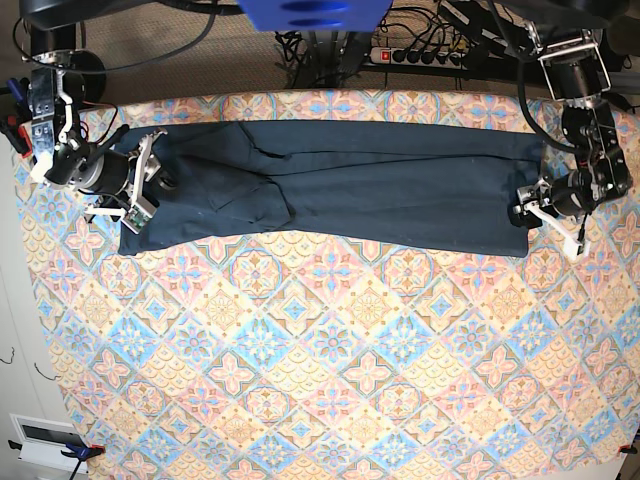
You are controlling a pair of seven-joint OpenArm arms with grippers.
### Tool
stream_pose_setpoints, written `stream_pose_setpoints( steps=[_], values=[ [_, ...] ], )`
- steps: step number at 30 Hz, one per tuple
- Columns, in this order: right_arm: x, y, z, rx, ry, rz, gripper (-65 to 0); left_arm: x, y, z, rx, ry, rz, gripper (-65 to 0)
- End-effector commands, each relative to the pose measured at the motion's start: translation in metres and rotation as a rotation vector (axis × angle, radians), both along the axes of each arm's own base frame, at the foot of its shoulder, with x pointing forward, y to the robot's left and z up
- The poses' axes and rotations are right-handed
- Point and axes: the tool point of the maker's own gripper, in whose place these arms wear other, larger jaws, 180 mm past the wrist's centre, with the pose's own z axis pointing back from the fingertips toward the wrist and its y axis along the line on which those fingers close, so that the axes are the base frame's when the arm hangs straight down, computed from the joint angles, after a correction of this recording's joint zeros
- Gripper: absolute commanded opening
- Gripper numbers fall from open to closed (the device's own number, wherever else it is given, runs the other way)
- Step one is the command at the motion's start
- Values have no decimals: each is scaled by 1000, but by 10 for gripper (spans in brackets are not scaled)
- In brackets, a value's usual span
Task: Layout the t-shirt on the table in an organized manner, then fold the t-shirt properly
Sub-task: 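Move the left gripper to the other strip end and grasp it, then fold the held end with the left gripper toward the middle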
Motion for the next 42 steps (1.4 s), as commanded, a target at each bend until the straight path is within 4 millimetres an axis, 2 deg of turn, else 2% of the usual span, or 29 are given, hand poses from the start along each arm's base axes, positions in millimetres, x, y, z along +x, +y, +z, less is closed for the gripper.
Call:
stream_pose_setpoints(
  steps=[1, 6, 8, 10, 13, 18, 23, 25, 28, 30, 32, 36, 40, 42],
  values=[
    [9, -2, 13, 4, -45, 7, -387, -11, -15, -7, -45, 52, -34, -209],
    [9, -2, 13, 4, -46, 6, -387, -12, -42, 2, -218, 9, -51, -212],
    [9, -2, 13, 4, -46, 6, -387, -10, -38, 10, -235, -19, -64, -247],
    [9, -2, 13, 4, -46, 6, -387, -9, -35, 14, -228, -35, -88, -378],
    [10, -2, 14, 4, -47, 6, -387, -4, -26, 19, -218, -62, -62, -650],
    [14, -9, 20, 2, -68, -19, -387, 1, 20, 36, -168, -137, 71, -650],
    [17, -16, 24, -3, -82, -39, -387, -5, 64, 47, -89, -167, 179, -650],
    [17, -16, 24, -2, -83, -39, -387, -3, 83, 59, -56, -192, 209, -650],
    [17, -15, 24, -1, -83, -39, -387, 0, 87, 66, -48, -206, 209, -650],
    [17, -11, 22, 14, -83, -43, -387, 7, 81, 86, -26, -252, 166, -650],
    [17, -7, 21, 29, -84, -47, -387, 6, 68, 102, -4, -276, 104, -650],
    [18, -7, 22, 31, -87, -47, -387, 8, 13, 132, -17, -366, -18, -650],
    [28, -7, 30, 27, -116, -47, -387, 8, -24, 146, -42, -419, -67, -650],
    [32, -7, 34, 27, -129, -47, -387, 8, -38, 144, -82, -433, -61, -650]
  ],
)
